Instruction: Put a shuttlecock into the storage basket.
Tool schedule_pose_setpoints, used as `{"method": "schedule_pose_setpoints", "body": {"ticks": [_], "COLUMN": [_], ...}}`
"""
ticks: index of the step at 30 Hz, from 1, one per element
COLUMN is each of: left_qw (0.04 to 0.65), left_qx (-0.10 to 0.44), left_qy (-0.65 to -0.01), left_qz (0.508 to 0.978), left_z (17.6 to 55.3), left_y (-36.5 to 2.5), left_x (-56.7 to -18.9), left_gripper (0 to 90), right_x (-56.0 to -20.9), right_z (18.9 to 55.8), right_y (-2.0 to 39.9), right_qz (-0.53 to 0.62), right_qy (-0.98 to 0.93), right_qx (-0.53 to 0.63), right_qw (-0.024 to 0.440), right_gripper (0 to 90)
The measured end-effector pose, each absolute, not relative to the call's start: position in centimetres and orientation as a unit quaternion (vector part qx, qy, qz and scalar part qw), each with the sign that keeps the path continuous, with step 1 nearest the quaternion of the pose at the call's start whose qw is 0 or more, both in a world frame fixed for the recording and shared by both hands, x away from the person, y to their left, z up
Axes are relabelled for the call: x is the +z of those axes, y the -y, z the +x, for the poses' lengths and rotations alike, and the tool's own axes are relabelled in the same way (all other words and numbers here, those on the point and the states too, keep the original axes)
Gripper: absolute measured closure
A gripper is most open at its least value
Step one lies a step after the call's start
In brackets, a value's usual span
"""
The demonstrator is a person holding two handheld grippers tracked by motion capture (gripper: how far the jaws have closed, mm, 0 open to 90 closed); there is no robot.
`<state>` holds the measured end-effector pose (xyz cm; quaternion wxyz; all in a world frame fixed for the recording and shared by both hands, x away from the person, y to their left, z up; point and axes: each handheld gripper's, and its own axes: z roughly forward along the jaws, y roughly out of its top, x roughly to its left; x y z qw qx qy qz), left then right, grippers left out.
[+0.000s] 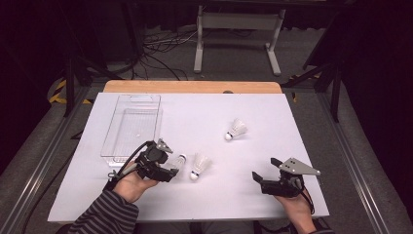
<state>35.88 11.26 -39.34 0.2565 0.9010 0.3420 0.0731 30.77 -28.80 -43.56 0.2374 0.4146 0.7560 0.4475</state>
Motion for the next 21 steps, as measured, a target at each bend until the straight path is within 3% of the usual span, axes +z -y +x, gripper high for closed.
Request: {"method": "schedule_pose_setpoints", "body": {"ticks": [21], "left_qw": [0.227], "left_qx": [0.085], "left_qy": [-0.346], "left_qz": [0.906], "left_z": [36.56], "left_y": [-10.71], "left_x": [-40.14], "left_gripper": [47.9], "right_x": [-43.63], "right_z": [30.81], "right_y": [28.72], "right_qz": [0.413], "right_qy": [-0.758], "right_qx": [0.447], "right_qw": [0.233], "right_gripper": [13.2]}}
